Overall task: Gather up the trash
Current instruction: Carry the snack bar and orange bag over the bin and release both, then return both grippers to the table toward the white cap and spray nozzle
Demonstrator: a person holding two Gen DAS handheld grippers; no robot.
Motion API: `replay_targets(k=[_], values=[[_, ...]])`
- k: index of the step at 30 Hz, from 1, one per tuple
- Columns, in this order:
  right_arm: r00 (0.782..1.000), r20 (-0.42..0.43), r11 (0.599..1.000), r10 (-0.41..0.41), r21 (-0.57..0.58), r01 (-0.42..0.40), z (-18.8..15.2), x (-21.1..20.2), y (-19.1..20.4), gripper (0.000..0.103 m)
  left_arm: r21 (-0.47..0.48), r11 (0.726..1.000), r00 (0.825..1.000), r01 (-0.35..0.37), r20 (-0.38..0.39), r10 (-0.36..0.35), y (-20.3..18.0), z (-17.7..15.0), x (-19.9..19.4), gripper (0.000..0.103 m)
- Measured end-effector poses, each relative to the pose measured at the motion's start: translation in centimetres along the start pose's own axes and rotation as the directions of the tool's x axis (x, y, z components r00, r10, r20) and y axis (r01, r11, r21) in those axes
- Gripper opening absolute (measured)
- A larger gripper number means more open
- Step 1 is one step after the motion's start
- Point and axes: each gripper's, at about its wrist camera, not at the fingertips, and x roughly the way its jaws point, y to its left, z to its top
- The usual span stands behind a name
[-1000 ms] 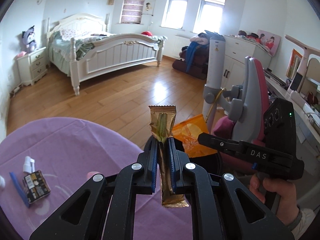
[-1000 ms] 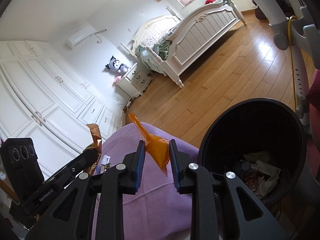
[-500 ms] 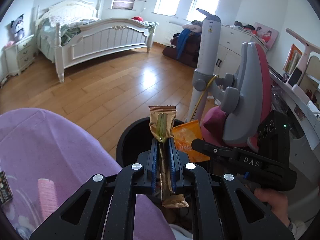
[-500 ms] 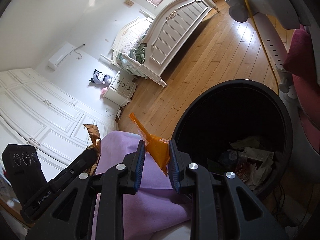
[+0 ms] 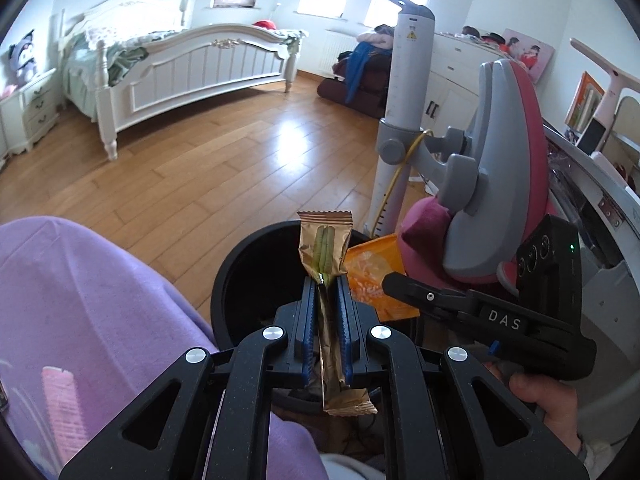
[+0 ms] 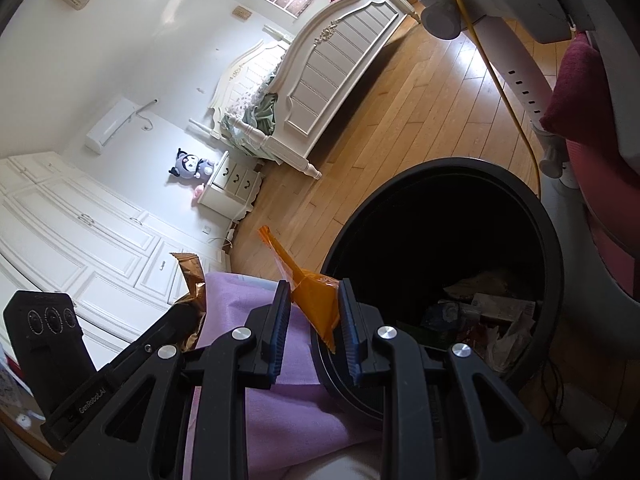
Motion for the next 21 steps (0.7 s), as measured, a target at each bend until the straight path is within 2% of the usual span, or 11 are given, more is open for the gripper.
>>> replay_targets(k=[11,12,14,15,16,17,20,21], values=[[1.0,0.015,1.0,-0.024,0.011,0.024,0.5,-0.5,-0.7,0.028,0.028,1.0,1.0,0.009,-0.002,-0.009,-1.0,0.3,0.8,0.012],[1.0,0.016,1.0,-0.026,0.015,0.026,0.5,-0.6,-0.7,0.028,0.031,0.999,1.0,0.006,-0.003,-0.006,-1.0,0.2,0.7,0.015],[0.999,0.019,0.999,-0.032,0.027,0.031,0.6,-0.7,-0.9,0.035,0.031,1.0,1.0,-0.007,0.002,0.007,-0.9,0.2,0.5,0.036],[0.999,0.027,0.999,-0.041,0.036,0.04,0.6,-0.9,-0.9,0.049,0.028,0.999,1.0,-0.021,0.012,0.021,-1.0,0.2,0.3,0.058],[0.998,0.038,0.998,-0.049,0.047,0.048,0.6,-1.1,-0.9,0.066,0.026,0.999,0.999,-0.037,0.03,0.036,-0.9,0.1,-0.1,0.071],[0.997,0.049,0.997,-0.051,0.052,0.049,0.5,-1.3,-0.8,0.07,0.027,0.998,0.998,-0.049,0.047,0.048,-0.9,0.1,-0.5,0.073],[0.998,0.04,0.998,-0.055,0.025,0.054,0.4,-1.2,-0.1,0.071,0.026,0.998,0.996,-0.064,0.064,0.062,-0.7,0.1,-1.6,0.074],[0.998,0.036,0.998,-0.054,0.019,0.053,0.3,-1.1,0.2,0.071,0.025,0.997,0.995,-0.073,0.073,0.071,-0.5,0.1,-2.0,0.078]])
